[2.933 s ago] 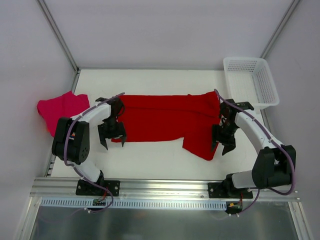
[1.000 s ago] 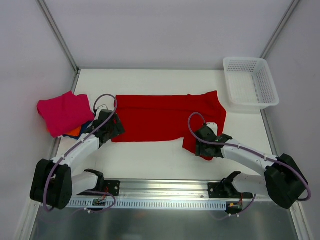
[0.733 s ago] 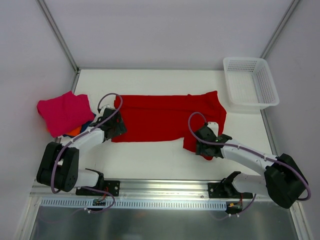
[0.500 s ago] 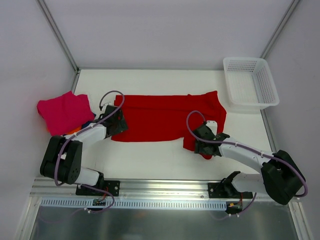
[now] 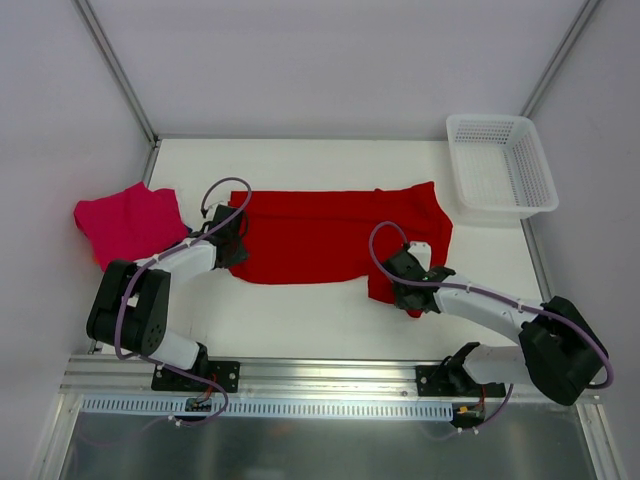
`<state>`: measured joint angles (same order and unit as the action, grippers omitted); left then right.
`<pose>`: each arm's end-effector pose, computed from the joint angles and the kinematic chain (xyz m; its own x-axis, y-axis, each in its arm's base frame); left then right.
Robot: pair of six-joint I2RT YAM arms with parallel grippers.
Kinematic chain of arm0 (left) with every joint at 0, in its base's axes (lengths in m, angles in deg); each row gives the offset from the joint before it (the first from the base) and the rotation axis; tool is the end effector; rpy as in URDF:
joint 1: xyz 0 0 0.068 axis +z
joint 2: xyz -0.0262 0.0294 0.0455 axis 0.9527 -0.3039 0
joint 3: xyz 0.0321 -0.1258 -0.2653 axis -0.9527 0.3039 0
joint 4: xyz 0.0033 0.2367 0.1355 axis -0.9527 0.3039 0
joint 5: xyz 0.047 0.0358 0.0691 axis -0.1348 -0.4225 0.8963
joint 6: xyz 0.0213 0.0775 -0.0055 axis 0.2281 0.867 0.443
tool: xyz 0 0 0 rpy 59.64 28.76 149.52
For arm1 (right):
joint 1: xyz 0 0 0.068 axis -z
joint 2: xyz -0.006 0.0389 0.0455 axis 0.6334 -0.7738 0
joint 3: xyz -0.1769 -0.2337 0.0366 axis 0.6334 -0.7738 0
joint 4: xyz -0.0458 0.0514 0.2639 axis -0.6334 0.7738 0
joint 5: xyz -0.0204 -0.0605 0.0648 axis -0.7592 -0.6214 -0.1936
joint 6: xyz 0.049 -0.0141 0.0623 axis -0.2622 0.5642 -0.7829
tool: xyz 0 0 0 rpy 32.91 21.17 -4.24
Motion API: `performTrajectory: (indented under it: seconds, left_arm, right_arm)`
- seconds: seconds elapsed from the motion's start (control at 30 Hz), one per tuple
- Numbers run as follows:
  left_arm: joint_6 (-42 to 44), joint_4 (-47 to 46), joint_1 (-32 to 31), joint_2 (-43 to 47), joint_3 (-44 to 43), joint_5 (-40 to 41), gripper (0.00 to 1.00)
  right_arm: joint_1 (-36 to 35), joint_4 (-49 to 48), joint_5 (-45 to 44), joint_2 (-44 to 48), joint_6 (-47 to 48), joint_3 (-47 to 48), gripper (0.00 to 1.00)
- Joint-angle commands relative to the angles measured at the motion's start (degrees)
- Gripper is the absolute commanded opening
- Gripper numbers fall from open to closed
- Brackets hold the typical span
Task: Fold and stack the t-shirts
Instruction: Fold the tshirt
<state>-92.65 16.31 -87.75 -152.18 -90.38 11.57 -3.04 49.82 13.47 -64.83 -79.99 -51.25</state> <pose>0.3010 -0.0654 0.1527 -0.6914 -0.3685 -0.6214 -0.3286 0.9264 -0.1838 0.1881 0.1337 0.1489 -0.8170 -0.1937 -0.5431 -0.1429 0.9805 -0.1347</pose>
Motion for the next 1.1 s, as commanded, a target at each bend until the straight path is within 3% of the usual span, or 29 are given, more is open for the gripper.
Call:
performTrajectory:
  seconds: [0.0, 0.03, 0.07, 0.33, 0.63, 1.07]
  left_arm:
    - [-0.9, 3.9, -0.4, 0.6, 0.1, 1.5, 0.14]
    - [-1.0, 4.5, -0.4, 0.8, 0.1, 1.6, 0.03]
    - [-1.3, 5.3, -0.5, 1.0, 0.3, 1.7, 0.00]
    - [-1.2, 9.7, -1.0, 5.9, -0.1, 4.1, 0.00]
    - [0.1, 14.4, -0.9, 6.5, -10.0, 5.2, 0.02]
    - [0.2, 16.1, -0.9, -11.0, -22.6, 7.8, 0.02]
  right_arm:
    - [-0.5, 2.8, -0.3, -0.8, -1.1, 0.3, 0.12]
    - [-0.7, 2.8, -0.2, -0.9, -1.3, 0.2, 0.01]
    - [-0.9, 2.8, -0.4, -1.1, -1.5, 0.3, 0.01]
    - [-1.8, 4.1, -2.5, -2.0, -1.7, 2.8, 0.01]
    - [-1.8, 11.2, -12.1, -3.6, 3.4, 17.6, 0.00]
    - [6.6, 8.8, -15.6, -22.0, 13.9, 34.9, 0.01]
